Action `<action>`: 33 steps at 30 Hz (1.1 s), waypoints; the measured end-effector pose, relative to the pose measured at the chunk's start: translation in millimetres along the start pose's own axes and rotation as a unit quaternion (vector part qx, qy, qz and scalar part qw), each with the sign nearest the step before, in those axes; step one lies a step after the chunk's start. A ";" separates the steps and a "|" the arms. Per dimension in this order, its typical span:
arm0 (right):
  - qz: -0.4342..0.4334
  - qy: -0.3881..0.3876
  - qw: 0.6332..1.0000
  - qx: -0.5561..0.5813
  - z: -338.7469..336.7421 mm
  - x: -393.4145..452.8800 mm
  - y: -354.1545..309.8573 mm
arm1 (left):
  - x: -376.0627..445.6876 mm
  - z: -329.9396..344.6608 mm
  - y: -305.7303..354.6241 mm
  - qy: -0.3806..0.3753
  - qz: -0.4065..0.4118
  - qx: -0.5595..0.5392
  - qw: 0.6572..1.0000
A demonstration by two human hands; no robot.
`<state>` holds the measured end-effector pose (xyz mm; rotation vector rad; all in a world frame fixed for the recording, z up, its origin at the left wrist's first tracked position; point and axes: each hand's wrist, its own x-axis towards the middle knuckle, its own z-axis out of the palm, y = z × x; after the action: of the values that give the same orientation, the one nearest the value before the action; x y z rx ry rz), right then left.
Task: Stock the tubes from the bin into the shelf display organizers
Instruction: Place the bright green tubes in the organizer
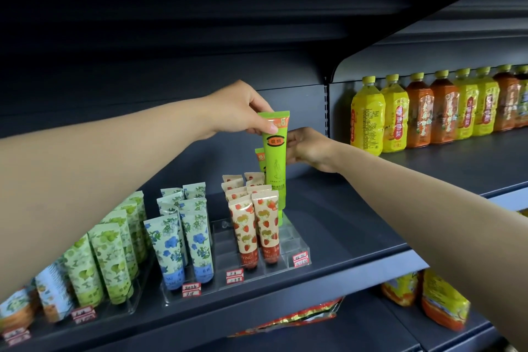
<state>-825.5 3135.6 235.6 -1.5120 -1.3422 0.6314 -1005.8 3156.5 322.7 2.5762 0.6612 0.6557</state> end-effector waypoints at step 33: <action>-0.022 0.011 0.948 -0.318 -34.5 -16.6 11.8 | 19.4 37.5 -21.7 -0.134 0.027 0.182 0.974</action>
<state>-794.8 3109.9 234.8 -1.9772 -1.6491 0.1411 -978.4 3174.6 288.5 2.9545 0.6733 0.2037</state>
